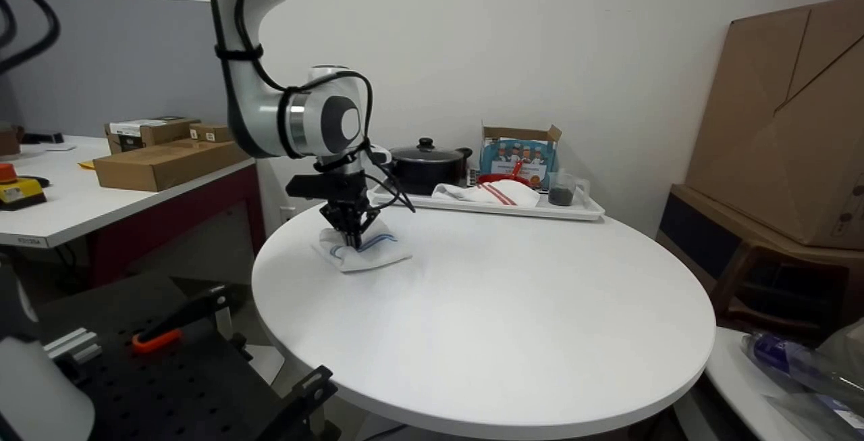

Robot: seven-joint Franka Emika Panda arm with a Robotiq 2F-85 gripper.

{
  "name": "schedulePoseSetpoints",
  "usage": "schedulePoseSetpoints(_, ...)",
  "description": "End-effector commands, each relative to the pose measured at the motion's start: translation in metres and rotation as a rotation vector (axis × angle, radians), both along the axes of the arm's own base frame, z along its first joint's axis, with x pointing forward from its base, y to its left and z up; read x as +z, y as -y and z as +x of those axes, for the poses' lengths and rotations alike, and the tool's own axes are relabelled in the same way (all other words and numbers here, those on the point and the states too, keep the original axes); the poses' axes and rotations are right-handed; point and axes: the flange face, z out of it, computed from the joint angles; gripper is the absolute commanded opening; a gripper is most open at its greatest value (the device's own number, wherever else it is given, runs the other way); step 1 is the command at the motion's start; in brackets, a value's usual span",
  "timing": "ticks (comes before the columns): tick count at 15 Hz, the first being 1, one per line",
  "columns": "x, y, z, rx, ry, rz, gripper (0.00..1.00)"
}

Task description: Use the white and blue cloth to wipe the table

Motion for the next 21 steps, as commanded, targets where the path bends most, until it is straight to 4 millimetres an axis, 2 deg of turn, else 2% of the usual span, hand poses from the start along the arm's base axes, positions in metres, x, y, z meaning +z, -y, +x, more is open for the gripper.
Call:
schedulePoseSetpoints(1,-0.02,-0.028,-0.076,0.142,-0.073,0.04,0.0)
schedulePoseSetpoints(4,-0.022,-0.038,-0.104,0.204,-0.085,0.05,0.0)
schedulePoseSetpoints(6,-0.024,-0.023,-0.102,0.189,-0.082,0.023,0.0)
schedulePoseSetpoints(8,-0.024,0.006,-0.09,0.13,-0.072,-0.01,0.0)
schedulePoseSetpoints(14,-0.01,0.124,-0.068,-0.108,-0.064,-0.075,0.0)
schedulePoseSetpoints(17,-0.007,0.182,-0.064,-0.218,-0.068,-0.084,0.0)
schedulePoseSetpoints(21,-0.005,0.27,-0.066,-0.353,-0.068,-0.103,0.0)
